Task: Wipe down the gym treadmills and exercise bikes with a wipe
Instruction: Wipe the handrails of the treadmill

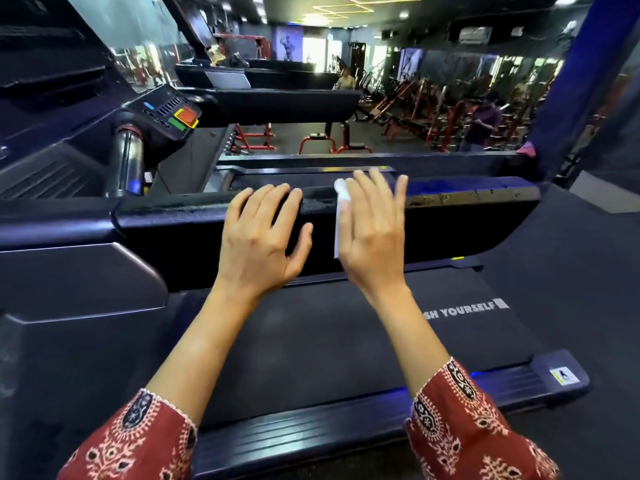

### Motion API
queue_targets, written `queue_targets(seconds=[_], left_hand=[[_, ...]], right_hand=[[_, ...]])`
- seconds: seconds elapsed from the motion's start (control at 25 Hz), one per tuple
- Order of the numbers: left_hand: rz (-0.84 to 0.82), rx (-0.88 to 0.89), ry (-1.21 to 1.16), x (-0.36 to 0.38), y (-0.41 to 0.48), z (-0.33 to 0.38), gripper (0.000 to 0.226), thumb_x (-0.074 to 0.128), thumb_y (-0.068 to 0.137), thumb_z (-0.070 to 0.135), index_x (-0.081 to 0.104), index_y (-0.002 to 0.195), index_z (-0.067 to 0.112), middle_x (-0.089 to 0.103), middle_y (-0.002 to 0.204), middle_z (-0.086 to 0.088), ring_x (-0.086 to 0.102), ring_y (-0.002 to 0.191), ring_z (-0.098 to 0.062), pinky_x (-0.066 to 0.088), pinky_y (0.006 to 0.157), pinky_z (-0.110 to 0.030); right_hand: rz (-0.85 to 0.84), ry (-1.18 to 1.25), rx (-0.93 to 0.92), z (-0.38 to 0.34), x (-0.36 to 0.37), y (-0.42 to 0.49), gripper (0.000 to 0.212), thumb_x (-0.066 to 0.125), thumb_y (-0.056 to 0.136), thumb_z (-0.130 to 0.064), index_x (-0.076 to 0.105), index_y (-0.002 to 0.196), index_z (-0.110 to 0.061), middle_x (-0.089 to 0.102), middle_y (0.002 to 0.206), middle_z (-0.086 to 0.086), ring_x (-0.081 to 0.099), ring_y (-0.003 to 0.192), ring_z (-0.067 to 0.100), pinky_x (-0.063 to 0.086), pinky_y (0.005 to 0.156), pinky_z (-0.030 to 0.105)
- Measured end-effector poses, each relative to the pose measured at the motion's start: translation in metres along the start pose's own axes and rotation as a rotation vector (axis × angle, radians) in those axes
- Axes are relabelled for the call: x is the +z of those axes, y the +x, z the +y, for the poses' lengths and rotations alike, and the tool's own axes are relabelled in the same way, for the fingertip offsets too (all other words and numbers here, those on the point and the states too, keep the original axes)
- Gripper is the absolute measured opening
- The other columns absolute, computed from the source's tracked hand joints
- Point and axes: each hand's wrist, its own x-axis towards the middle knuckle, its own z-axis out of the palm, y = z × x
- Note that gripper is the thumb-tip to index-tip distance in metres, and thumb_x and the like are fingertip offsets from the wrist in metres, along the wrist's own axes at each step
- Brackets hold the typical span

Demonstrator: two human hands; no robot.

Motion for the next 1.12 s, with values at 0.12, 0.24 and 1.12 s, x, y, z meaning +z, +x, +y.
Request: queue_targets(seconds=[0.12,0.24,1.12], left_hand=[[0.023,0.045,-0.033,0.009,0.002,0.015,0.036,0.053,0.09,0.023,0.065,0.114,-0.001,0.065,0.116,-0.018,0.06,0.107,-0.032,0.04,0.097,-0.044],[0.033,0.078,-0.011,0.013,-0.005,0.025,0.039,0.056,0.089,0.022,0.061,0.121,0.0,0.06,0.125,-0.019,0.054,0.117,-0.031,0.037,0.102,-0.046],[-0.005,0.03,-0.055,0.04,0.039,0.086,0.034,0.05,0.089,0.021,0.067,0.106,-0.003,0.067,0.107,-0.019,0.065,0.096,-0.035,0.044,0.088,-0.043]], right_hand=[[0.058,0.006,-0.064,0.016,-0.002,-0.012,0.039,0.034,0.103,-0.017,0.061,0.12,0.005,0.058,0.128,0.024,0.051,0.125,0.037,0.02,0.114,0.052],[0.074,0.076,0.028,0.025,-0.003,-0.022,0.036,0.035,0.102,-0.012,0.048,0.13,0.006,0.048,0.136,0.029,0.041,0.132,0.04,0.021,0.116,0.052],[0.09,0.105,0.094,0.098,-0.03,-0.004,0.035,0.041,0.097,-0.01,0.062,0.119,0.006,0.061,0.123,0.021,0.055,0.119,0.034,0.026,0.114,0.046]])
